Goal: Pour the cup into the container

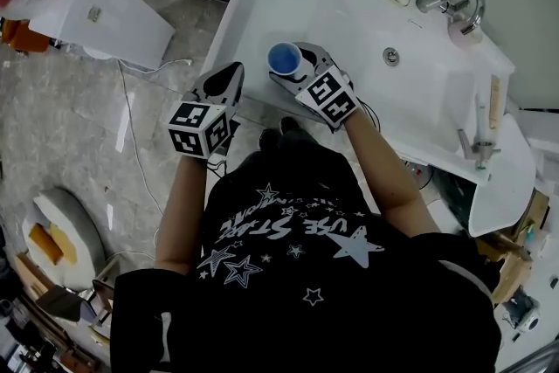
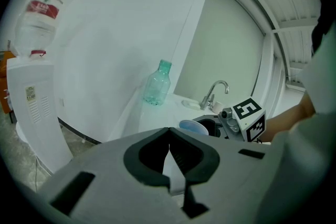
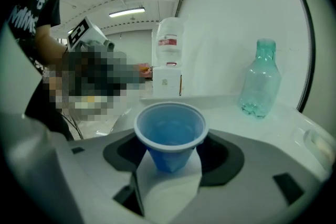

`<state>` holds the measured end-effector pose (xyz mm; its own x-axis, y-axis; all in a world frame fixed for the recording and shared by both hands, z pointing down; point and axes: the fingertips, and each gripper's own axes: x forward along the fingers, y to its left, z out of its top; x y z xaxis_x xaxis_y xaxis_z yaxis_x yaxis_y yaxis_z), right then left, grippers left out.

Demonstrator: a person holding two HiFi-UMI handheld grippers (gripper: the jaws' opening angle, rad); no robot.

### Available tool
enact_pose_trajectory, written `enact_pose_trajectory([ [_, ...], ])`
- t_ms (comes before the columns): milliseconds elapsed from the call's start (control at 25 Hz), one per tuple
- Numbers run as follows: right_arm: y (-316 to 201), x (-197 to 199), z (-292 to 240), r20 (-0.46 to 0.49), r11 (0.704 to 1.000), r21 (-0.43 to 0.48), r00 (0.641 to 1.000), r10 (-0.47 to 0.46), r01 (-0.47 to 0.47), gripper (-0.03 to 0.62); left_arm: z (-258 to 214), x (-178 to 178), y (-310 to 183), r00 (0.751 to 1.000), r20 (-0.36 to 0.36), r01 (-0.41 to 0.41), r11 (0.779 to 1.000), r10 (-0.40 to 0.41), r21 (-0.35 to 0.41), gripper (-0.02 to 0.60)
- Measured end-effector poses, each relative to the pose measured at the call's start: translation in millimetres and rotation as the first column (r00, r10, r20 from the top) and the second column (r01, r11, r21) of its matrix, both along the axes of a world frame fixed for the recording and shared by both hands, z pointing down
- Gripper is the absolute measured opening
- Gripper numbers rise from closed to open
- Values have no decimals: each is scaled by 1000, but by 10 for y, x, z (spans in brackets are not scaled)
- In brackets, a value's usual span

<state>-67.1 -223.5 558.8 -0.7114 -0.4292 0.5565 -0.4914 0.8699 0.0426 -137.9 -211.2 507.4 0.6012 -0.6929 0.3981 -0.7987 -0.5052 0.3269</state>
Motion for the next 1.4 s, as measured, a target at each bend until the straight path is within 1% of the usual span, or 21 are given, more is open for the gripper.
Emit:
enact_pose_trajectory([
  [280, -1, -15, 30, -14, 1000, -13, 1000, -8, 8, 298, 48, 34, 41, 999, -5, -32, 999, 32, -1, 9],
  [440, 2, -11, 69, -14, 999, -36, 1000, -3, 2, 305, 129, 15, 58, 1000, -16, -17, 1000, 17, -21, 9],
  [560, 13, -2, 69, -16, 999, -41, 1000, -10, 9, 311, 160, 21, 49, 1000, -7, -8, 1000, 7, -29, 9],
  [640, 33, 21, 62, -12, 999, -45, 1000, -18, 17, 335, 169, 47, 50, 1000, 3, 0, 999, 0, -32, 9],
  [680, 40, 35, 56, -10, 999, -49, 1000, -20, 20, 356, 170, 58, 53, 1000, 7, 6, 999, -6, -33, 9],
  [760, 60, 69, 40, -9, 998, -54, 1000, -24, 23, 376, 163, 70, 77, 1000, 13, 24, 999, -24, -37, 9],
  [960, 151, 234, -98, -6, 999, -34, 1000, -25, 25, 380, 57, 49, 178, 995, 11, 96, 995, -96, -27, 9],
  [1080, 232, 342, -285, 27, 1000, -8, 999, -21, 21, 379, -50, 23, 244, 990, 7, 142, 990, -142, -4, 9],
  [1120, 260, 378, -357, 45, 1000, 7, 999, -16, 16, 377, -82, 27, 281, 988, 7, 153, 988, -153, 4, 9],
  [1240, 341, 478, -567, 93, 999, 46, 996, 0, -5, 340, -182, 80, 399, 984, 3, 176, 984, -176, 28, 9],
  [1280, 367, 504, -632, 107, 998, 56, 994, 7, -13, 323, -211, 107, 439, 984, 4, 180, 983, -180, 35, 9],
  [1360, 412, 568, -728, 132, 997, 73, 991, 23, -33, 258, -261, 174, 522, 983, 6, 184, 982, -184, 49, 9],
  [1400, 441, 606, -754, 143, 996, 76, 989, 30, -41, 242, -286, 214, 568, 983, 6, 185, 981, -185, 56, 9],
])
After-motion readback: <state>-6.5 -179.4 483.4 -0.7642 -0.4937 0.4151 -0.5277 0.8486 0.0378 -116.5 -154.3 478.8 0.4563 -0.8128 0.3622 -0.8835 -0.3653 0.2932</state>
